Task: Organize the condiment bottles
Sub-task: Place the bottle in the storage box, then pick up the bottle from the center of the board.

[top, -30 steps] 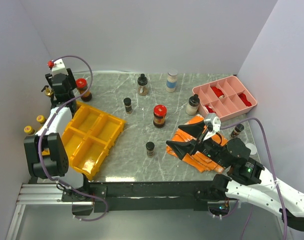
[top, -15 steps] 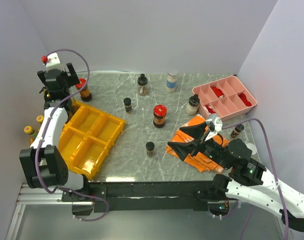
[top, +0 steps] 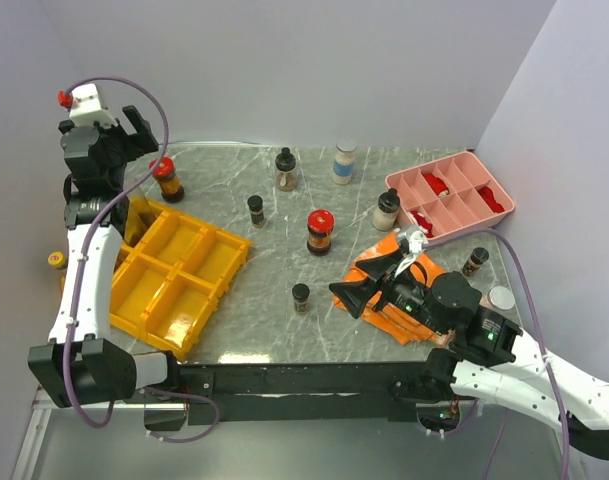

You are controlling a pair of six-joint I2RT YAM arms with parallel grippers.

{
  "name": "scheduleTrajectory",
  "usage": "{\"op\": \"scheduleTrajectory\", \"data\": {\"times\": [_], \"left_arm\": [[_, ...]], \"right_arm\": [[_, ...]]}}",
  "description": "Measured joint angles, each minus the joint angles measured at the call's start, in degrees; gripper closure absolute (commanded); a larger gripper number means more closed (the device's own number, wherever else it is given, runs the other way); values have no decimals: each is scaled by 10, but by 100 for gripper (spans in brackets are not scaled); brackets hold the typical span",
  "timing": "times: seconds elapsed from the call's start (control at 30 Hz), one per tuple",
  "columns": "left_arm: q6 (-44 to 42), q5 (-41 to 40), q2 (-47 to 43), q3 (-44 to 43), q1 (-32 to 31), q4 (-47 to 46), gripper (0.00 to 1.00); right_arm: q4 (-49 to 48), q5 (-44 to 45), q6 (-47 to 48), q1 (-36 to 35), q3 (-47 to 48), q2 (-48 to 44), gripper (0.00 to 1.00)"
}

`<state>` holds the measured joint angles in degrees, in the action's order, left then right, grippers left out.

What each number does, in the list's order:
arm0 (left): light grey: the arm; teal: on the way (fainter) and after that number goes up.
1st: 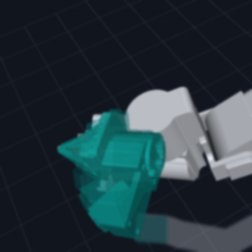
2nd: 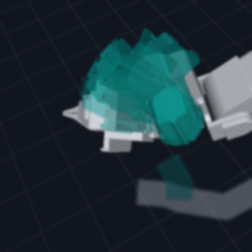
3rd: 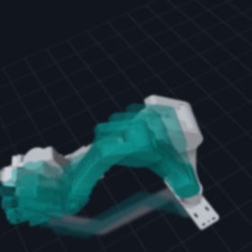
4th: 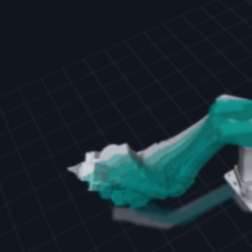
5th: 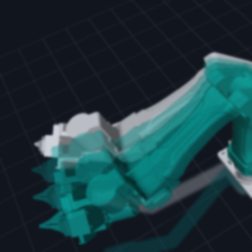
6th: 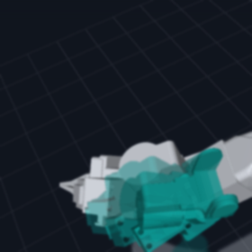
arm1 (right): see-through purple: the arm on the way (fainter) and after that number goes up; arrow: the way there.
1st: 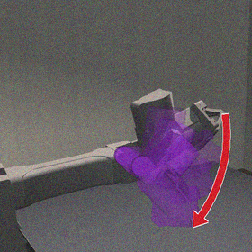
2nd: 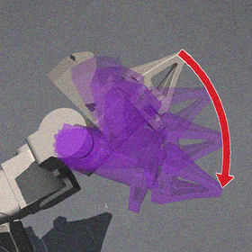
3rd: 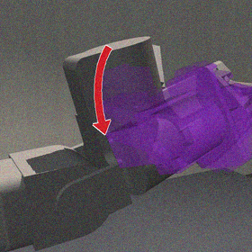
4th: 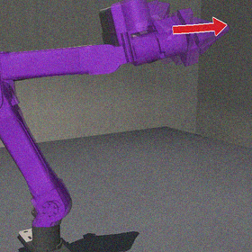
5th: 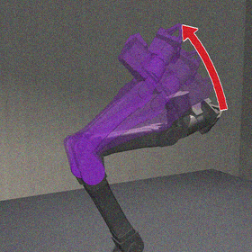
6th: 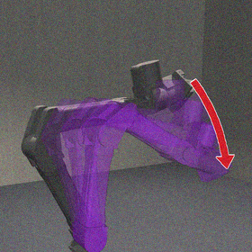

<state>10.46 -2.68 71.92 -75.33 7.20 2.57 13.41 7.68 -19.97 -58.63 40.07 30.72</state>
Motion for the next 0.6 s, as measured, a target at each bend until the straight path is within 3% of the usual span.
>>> {"op": "scheduleTrajectory", "data": {"times": [0.27, 0.6], "left_arm": [[8, 28, -5, 1, -83, 68, 4], [17, -3, -9, 27, -312, 103, 3]], "right_arm": [[45, 64, -37, 0, 4, 39, 0], [105, 115, -61, 0, 4, 27, 0]]}}
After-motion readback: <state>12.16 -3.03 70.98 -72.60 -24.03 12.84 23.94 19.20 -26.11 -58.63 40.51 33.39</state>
